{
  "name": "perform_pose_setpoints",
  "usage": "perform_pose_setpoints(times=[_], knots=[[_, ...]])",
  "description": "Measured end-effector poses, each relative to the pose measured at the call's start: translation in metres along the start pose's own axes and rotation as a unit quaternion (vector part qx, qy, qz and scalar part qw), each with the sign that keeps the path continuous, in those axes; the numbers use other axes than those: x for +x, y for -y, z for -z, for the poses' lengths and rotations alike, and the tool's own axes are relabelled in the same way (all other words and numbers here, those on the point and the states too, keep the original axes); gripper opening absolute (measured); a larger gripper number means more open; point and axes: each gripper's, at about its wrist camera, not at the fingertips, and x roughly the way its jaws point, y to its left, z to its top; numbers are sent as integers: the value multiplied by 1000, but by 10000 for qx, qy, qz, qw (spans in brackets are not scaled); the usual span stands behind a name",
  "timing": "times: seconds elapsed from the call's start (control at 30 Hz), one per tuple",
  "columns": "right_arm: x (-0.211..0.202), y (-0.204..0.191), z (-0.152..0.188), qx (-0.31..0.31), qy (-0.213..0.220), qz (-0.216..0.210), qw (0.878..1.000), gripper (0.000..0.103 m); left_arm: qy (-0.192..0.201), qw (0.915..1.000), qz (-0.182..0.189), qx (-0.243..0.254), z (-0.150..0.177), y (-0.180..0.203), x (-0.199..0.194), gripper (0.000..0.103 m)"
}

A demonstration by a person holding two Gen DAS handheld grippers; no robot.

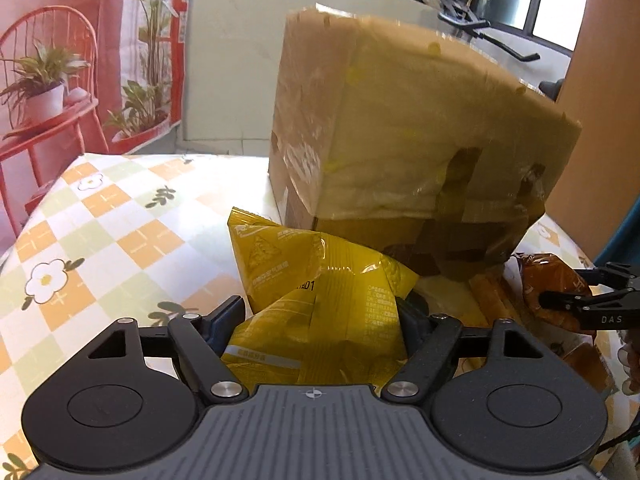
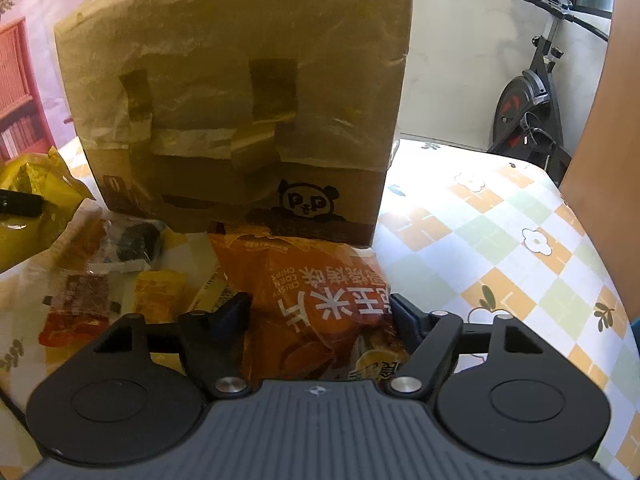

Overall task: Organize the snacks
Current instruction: 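Lift the orange and yellow bags toward the box opening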

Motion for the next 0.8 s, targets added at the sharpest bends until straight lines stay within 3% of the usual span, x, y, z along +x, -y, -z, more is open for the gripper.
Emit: perform_pose_setpoints(times=[0.8], knots=[[-53, 1, -11, 147, 623, 94, 9979, 75, 586, 9982, 12, 112, -24, 25, -47, 80]])
